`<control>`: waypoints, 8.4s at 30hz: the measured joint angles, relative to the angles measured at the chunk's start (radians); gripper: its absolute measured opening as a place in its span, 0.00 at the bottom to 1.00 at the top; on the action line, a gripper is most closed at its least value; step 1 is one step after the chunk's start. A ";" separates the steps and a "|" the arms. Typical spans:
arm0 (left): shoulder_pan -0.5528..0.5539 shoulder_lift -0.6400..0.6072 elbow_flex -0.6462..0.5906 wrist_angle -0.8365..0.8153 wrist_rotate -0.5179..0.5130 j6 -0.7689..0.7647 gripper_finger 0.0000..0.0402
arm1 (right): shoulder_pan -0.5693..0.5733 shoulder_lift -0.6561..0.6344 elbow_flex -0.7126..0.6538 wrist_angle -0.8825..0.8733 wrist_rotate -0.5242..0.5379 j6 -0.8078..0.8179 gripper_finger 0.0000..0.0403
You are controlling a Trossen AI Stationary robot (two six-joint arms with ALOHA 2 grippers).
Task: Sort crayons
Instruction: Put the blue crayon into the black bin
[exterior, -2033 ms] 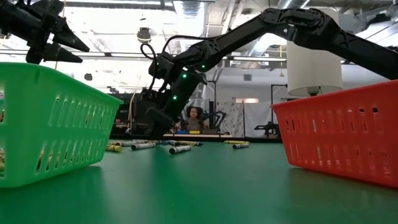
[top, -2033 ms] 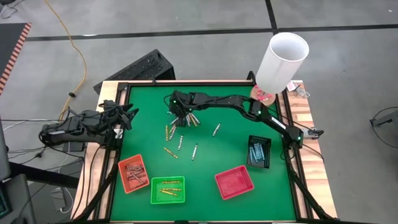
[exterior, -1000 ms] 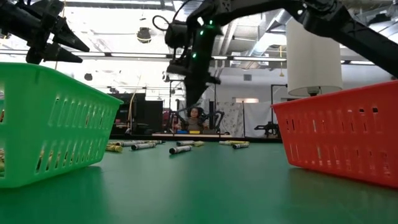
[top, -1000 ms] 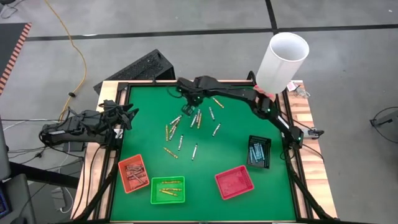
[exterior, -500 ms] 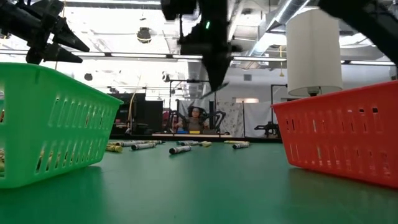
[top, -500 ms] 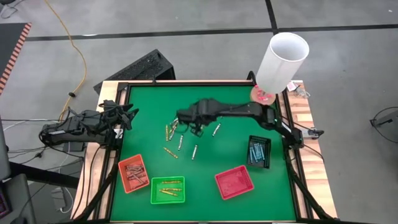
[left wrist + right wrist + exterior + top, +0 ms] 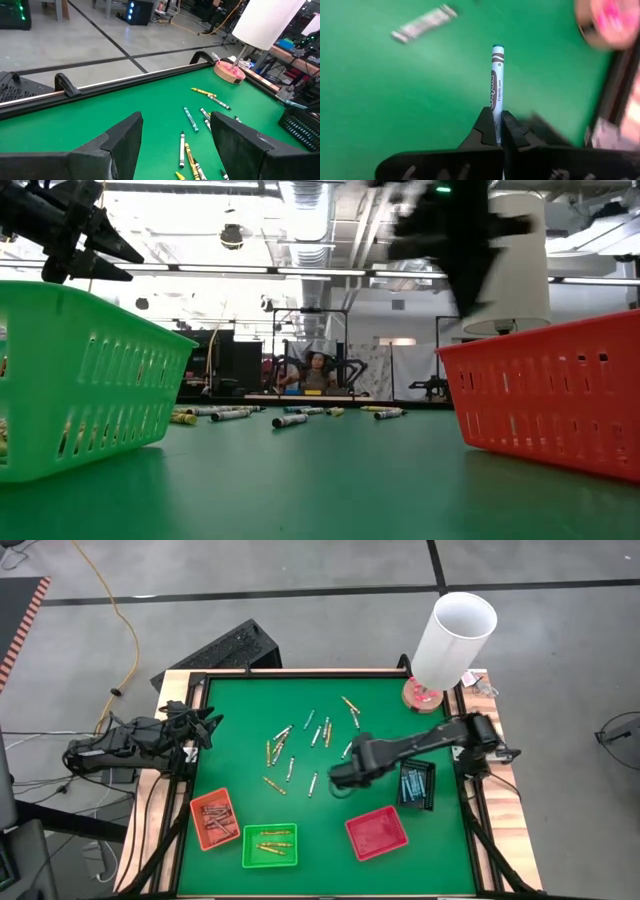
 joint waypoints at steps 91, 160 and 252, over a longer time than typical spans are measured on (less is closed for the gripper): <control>0.000 0.000 0.000 -0.003 -0.004 -0.019 0.56 | -0.073 -0.604 -0.708 0.882 -0.032 -0.167 0.16; 0.001 0.000 0.000 -0.021 -0.031 -0.045 0.56 | -0.509 0.378 0.193 0.947 -0.288 -2.343 0.16; 0.001 0.000 0.000 -0.027 -0.052 -0.045 0.56 | -0.439 0.431 0.706 0.179 -0.345 -1.229 0.00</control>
